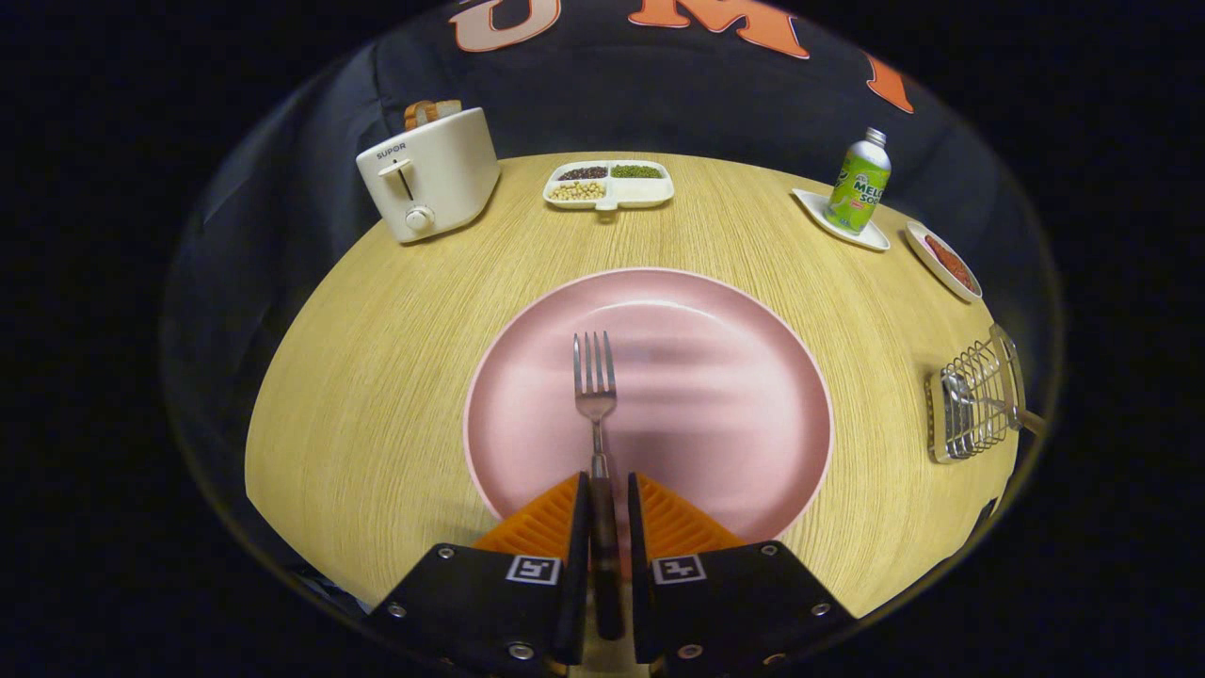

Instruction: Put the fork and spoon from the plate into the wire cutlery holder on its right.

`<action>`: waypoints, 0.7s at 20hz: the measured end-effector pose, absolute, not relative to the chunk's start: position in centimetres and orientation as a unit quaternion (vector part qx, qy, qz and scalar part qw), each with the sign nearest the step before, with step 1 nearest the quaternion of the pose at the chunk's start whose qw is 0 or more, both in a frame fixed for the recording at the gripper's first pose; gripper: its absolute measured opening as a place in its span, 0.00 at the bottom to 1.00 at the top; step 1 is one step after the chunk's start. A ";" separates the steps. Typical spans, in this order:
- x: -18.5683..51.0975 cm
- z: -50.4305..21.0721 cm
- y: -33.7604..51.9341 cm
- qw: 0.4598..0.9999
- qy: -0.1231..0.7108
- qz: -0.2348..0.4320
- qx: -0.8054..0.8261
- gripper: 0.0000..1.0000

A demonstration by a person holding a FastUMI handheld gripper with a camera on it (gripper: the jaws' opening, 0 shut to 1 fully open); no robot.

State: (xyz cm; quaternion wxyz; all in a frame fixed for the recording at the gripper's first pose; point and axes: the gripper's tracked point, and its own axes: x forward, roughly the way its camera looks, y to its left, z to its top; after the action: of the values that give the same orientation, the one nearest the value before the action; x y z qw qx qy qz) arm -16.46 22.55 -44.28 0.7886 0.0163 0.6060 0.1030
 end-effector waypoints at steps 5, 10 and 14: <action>-15.5 -43.8 21.7 0.804 0.584 0.103 0.034 0.08; -11.7 -40.4 19.6 0.840 0.529 0.098 0.066 0.06; -9.6 -37.3 16.2 0.865 0.491 0.084 0.066 0.06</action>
State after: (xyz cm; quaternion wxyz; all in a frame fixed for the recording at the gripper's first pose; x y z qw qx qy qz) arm -9.59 16.21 -37.31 0.8648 0.0655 0.4907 0.0839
